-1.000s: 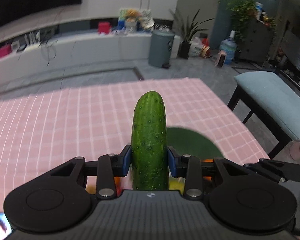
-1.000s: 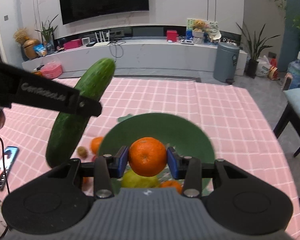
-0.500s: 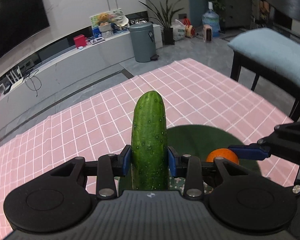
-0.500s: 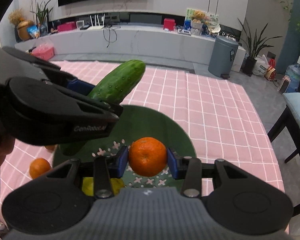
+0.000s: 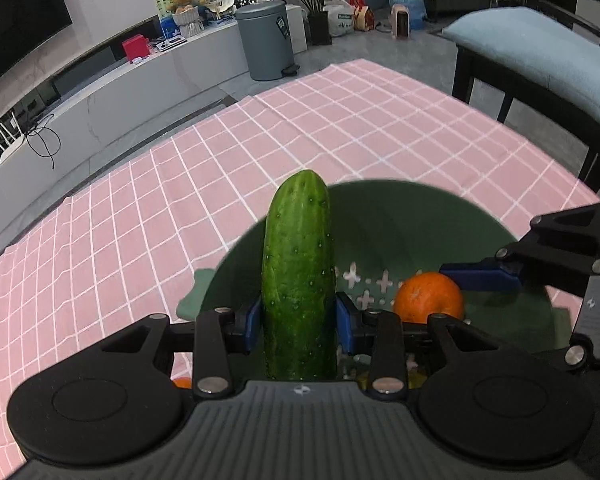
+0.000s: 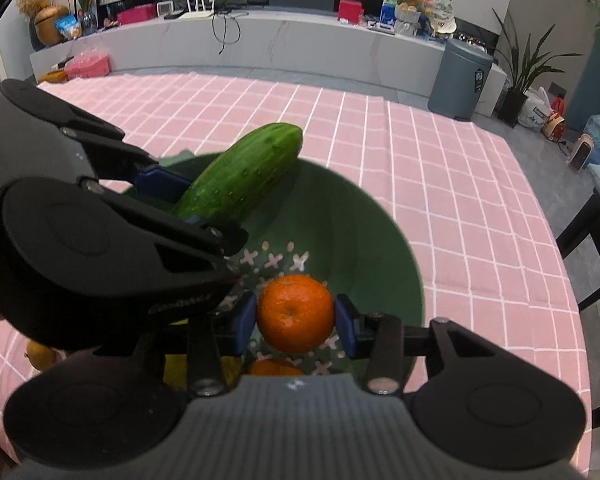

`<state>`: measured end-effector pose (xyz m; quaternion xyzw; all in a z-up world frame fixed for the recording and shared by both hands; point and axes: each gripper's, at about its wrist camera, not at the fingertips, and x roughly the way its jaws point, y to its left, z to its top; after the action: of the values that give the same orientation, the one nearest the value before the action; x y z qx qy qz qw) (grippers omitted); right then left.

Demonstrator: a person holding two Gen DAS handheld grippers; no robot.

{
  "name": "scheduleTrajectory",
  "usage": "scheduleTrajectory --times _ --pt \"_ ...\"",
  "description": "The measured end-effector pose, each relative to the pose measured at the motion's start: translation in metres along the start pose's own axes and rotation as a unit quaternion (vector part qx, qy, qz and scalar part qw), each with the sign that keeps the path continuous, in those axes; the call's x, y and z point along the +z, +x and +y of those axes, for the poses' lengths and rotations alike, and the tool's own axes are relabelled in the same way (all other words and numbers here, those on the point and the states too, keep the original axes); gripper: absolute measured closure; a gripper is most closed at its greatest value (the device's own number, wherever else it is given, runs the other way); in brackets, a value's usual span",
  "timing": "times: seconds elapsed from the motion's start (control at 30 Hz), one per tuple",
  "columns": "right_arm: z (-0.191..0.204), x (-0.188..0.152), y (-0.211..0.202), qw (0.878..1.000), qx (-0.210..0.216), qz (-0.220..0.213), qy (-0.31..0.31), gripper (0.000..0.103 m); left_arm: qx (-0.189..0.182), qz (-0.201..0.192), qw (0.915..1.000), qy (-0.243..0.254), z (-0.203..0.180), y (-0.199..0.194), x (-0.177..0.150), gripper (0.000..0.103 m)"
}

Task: Organize fruits
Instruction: 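Carry the cucumber and orange into the colander and open both tools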

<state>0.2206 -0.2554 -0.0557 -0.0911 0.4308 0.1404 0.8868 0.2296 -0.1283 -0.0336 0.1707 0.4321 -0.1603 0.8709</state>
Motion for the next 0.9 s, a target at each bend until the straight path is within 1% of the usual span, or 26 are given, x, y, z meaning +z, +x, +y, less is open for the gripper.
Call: scheduleTrajectory --times 0.13,0.23,0.27,0.33,0.43,0.53,0.7,0.83,0.9 --pt "0.0 -0.002 0.005 1.0 0.001 0.009 0.0 0.064 0.002 0.006 1.0 0.004 -0.002 0.0 -0.003 0.059" --pt "-0.001 -0.003 0.005 1.0 -0.001 0.013 0.002 0.063 0.011 -0.003 0.9999 0.013 -0.004 -0.005 -0.004 0.051" --pt "-0.002 -0.004 0.004 1.0 -0.002 0.012 0.003 0.062 0.011 -0.004 0.9998 0.014 -0.005 -0.007 -0.003 0.05" --pt "-0.002 -0.004 0.001 1.0 -0.004 0.008 0.004 0.054 0.015 -0.007 0.9997 0.018 -0.006 -0.012 -0.003 0.05" --pt "-0.001 -0.005 -0.01 1.0 -0.01 -0.005 0.008 0.052 0.021 -0.023 0.9994 0.014 -0.006 -0.027 -0.004 0.048" --pt "0.003 -0.005 -0.024 0.999 -0.018 -0.022 0.02 0.049 0.015 -0.04 0.9991 -0.001 -0.003 -0.045 -0.007 0.044" --pt "0.012 -0.011 -0.054 0.997 -0.026 -0.058 0.042 0.049 0.03 -0.049 0.9983 -0.007 0.004 -0.075 -0.012 0.042" --pt "0.018 -0.017 -0.077 0.995 -0.018 -0.078 0.064 0.048 0.018 -0.055 0.9982 -0.02 0.013 -0.1 -0.021 0.042" --pt "0.024 -0.02 -0.087 0.994 -0.013 -0.084 0.074 0.048 0.009 -0.051 0.9981 -0.033 0.02 -0.11 -0.028 0.042"
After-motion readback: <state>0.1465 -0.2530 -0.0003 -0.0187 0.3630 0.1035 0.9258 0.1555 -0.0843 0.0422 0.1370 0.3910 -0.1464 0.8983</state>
